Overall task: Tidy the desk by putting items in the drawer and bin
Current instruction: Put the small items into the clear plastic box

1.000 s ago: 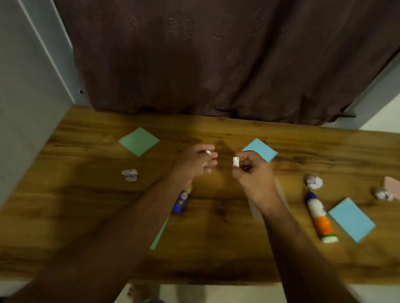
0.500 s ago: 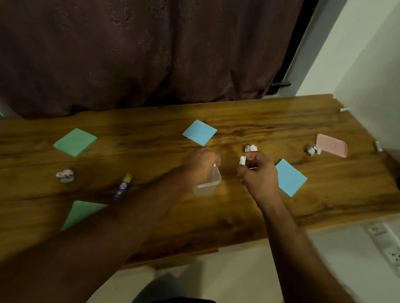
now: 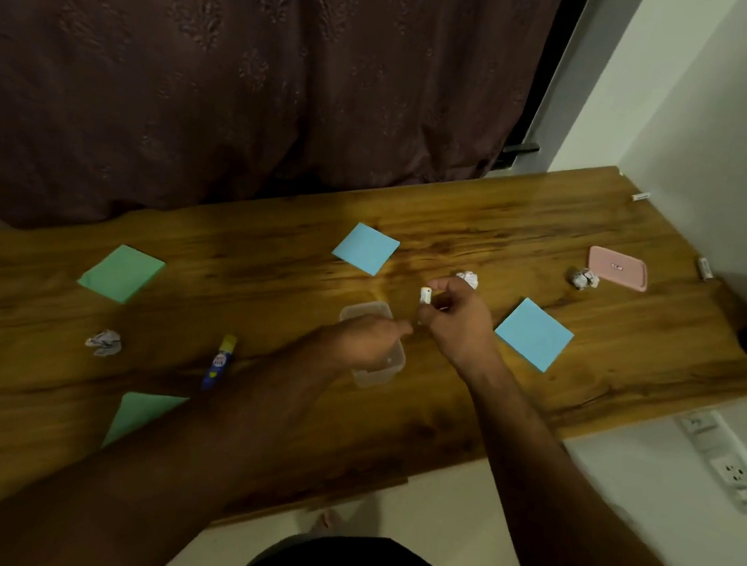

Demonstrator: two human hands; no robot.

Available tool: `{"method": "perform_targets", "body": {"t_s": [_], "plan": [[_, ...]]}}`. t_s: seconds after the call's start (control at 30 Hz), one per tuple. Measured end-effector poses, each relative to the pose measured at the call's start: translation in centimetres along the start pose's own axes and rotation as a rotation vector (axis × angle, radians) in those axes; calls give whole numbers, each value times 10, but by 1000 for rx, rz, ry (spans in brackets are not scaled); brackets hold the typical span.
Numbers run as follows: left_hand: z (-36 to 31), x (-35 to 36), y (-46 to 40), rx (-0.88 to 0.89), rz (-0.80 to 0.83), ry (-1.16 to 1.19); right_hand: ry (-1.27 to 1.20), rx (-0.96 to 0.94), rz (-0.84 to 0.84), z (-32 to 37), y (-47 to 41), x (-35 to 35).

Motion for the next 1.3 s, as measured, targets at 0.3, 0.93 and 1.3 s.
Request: {"method": "perform_targets", "body": {"t_s": [0.3, 0.93, 1.3], "plan": [[3, 2, 2, -55, -59, 147, 28, -22, 48, 9, -7, 15], [45, -21, 51, -346, -587, 360, 1110, -460, 524, 23, -2, 98], [56, -11, 41, -379, -565, 409, 1115, -492, 611, 18, -12, 101]]}}
Point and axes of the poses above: each hand's wrist, its own y-axis away from the middle knuckle, its own x-axis out of the palm, z = x × y, the point moved 3 cm from there along -y, towards the middle knuckle, and after that the axes turned 5 degrees about x, right-handed, at the moved point
